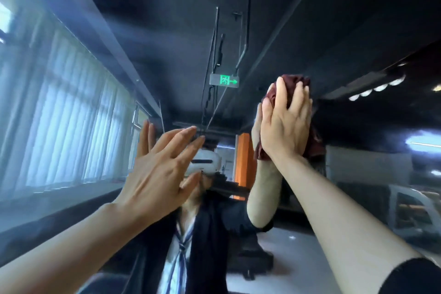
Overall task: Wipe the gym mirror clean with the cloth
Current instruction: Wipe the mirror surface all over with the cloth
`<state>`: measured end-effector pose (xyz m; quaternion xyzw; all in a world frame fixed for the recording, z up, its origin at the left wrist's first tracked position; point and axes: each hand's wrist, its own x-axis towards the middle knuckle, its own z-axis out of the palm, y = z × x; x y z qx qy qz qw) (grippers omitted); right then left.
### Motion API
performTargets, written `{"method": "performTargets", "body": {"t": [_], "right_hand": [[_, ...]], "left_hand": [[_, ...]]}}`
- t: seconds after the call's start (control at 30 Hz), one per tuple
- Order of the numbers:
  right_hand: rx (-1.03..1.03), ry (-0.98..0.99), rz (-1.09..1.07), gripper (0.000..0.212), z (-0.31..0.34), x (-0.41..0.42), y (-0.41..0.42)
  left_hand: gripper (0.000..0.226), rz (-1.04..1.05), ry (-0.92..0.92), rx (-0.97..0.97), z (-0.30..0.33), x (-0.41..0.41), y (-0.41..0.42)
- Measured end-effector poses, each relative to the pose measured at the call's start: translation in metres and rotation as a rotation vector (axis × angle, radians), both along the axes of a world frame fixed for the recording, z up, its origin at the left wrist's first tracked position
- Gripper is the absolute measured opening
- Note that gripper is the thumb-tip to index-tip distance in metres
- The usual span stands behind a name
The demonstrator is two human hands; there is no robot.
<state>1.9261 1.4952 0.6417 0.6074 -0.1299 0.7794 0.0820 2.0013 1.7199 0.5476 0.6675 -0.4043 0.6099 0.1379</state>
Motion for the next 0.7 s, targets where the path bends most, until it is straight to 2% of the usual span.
{"method": "performTargets", "body": {"t": [0.2, 0.47, 0.7], "right_hand": [[-0.248, 0.087, -0.010, 0.050, 0.028, 0.059, 0.105], [-0.375, 0.181, 0.028, 0.052, 0.039, 0.132, 0.243], [-0.427, 0.260, 0.039, 0.051, 0.013, 0.171, 0.326]], "left_hand": [[0.059, 0.083, 0.038, -0.155, 0.003, 0.039, 0.088], [0.066, 0.217, 0.163, -0.268, -0.010, 0.083, 0.190], [0.073, 0.260, 0.235, -0.334, -0.036, 0.105, 0.241]]}}
